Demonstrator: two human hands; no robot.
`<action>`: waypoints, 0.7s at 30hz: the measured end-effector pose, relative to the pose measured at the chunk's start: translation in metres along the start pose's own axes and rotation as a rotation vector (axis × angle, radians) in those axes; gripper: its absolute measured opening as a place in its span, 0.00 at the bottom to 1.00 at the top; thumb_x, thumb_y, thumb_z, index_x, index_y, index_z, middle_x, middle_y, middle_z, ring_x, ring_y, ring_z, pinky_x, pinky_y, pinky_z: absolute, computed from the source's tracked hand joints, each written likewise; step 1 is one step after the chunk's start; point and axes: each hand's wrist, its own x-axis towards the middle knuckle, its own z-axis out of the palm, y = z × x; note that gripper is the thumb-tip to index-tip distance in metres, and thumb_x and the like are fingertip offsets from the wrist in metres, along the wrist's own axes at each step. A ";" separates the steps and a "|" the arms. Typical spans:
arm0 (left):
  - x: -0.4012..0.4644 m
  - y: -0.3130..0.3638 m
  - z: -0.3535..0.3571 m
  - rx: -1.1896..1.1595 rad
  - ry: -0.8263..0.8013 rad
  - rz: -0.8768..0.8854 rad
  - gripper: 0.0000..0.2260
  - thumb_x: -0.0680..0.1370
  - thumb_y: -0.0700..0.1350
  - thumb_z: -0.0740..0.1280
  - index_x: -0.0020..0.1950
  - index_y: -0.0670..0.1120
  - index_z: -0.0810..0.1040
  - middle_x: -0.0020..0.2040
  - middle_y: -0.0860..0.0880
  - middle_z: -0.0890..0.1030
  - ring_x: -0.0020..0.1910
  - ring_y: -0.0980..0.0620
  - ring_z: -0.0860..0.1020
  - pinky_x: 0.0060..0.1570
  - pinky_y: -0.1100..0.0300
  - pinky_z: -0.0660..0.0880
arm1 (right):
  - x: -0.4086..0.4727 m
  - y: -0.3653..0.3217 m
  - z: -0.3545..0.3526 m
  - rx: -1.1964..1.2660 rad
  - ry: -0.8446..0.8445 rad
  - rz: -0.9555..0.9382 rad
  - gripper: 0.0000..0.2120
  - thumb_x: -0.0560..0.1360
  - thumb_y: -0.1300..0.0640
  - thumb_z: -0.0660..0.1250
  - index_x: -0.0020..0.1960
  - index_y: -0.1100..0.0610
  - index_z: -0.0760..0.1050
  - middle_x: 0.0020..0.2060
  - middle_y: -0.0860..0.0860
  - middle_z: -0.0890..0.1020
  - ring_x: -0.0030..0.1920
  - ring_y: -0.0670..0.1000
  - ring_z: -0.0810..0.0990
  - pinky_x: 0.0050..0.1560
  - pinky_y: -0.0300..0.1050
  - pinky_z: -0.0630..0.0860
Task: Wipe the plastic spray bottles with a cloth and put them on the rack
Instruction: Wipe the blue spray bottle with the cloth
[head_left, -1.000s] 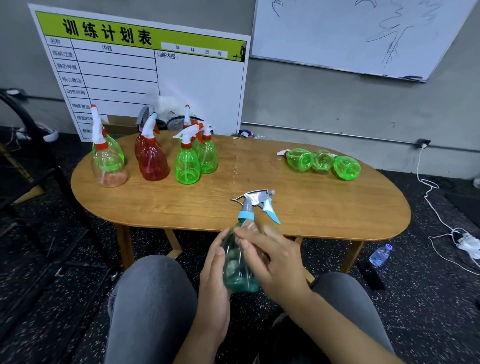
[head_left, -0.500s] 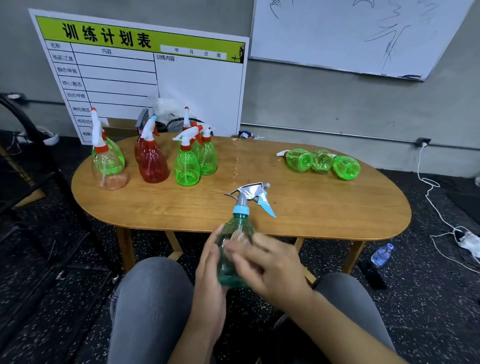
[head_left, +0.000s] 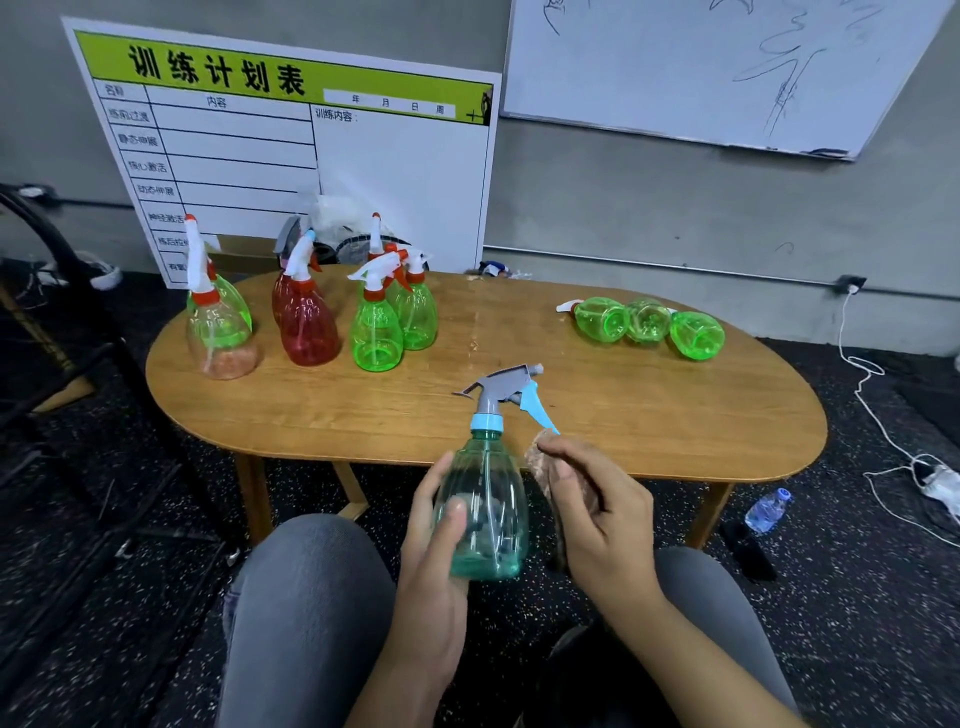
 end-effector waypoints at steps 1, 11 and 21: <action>0.000 0.002 0.001 -0.005 -0.002 -0.004 0.26 0.78 0.54 0.67 0.77 0.57 0.72 0.66 0.47 0.84 0.64 0.46 0.84 0.54 0.55 0.82 | -0.003 0.002 -0.001 0.006 -0.014 0.027 0.11 0.81 0.54 0.64 0.59 0.47 0.83 0.54 0.37 0.85 0.56 0.43 0.84 0.57 0.40 0.78; -0.003 0.001 0.005 0.059 -0.084 -0.015 0.21 0.85 0.54 0.53 0.78 0.58 0.69 0.68 0.50 0.84 0.67 0.47 0.82 0.56 0.53 0.83 | 0.011 -0.008 0.010 0.056 -0.100 0.097 0.13 0.84 0.52 0.64 0.64 0.47 0.84 0.47 0.46 0.84 0.49 0.50 0.82 0.50 0.43 0.76; -0.001 -0.006 -0.001 0.115 -0.019 0.012 0.20 0.87 0.56 0.53 0.80 0.61 0.68 0.70 0.50 0.82 0.69 0.47 0.81 0.63 0.47 0.79 | -0.015 -0.010 0.006 -0.208 -0.306 -0.352 0.13 0.84 0.52 0.66 0.65 0.51 0.83 0.45 0.40 0.67 0.38 0.41 0.70 0.39 0.30 0.67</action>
